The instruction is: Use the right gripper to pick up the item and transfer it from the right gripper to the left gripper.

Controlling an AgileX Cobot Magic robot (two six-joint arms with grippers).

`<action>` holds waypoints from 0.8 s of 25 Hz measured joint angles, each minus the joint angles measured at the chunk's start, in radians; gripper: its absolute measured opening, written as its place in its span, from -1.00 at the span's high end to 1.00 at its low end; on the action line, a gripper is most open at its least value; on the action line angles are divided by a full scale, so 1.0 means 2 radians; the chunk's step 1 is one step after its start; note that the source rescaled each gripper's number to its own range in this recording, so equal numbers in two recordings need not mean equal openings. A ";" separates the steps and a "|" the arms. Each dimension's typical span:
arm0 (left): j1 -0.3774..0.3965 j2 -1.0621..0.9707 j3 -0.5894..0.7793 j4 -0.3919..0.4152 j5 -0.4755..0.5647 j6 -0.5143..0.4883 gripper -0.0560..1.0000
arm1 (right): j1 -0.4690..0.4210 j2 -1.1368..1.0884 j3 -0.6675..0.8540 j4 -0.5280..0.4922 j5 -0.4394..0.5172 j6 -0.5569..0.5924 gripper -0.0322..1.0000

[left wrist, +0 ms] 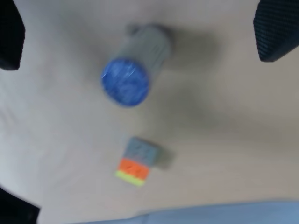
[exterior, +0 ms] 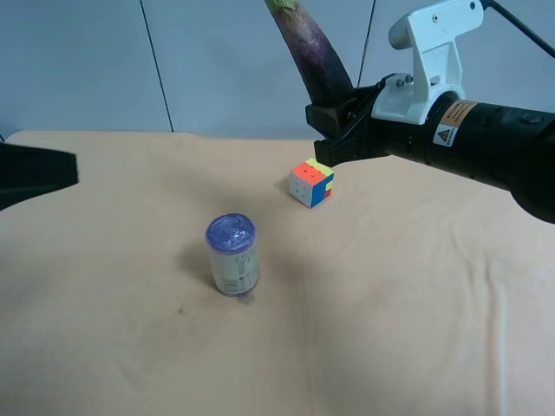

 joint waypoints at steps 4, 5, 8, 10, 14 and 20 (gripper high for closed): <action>0.000 0.097 0.000 -0.208 -0.011 0.176 -0.98 | 0.000 0.000 0.000 0.000 0.000 0.000 0.94; -0.001 0.119 0.000 -0.267 -0.005 0.228 -0.98 | 0.000 0.000 0.000 0.000 0.000 0.000 0.94; -0.008 0.180 -0.004 -0.396 0.038 0.368 -0.98 | 0.000 0.000 0.000 0.000 -0.003 0.000 0.94; -0.015 0.210 -0.020 -0.419 0.060 0.409 -0.98 | 0.000 0.000 0.000 0.000 -0.003 0.000 0.94; -0.044 0.269 -0.073 -0.431 0.074 0.422 -0.98 | 0.000 0.000 0.000 -0.002 -0.003 0.000 0.94; -0.115 0.322 -0.154 -0.433 -0.040 0.467 -0.98 | 0.000 0.000 0.000 -0.045 -0.003 0.038 0.94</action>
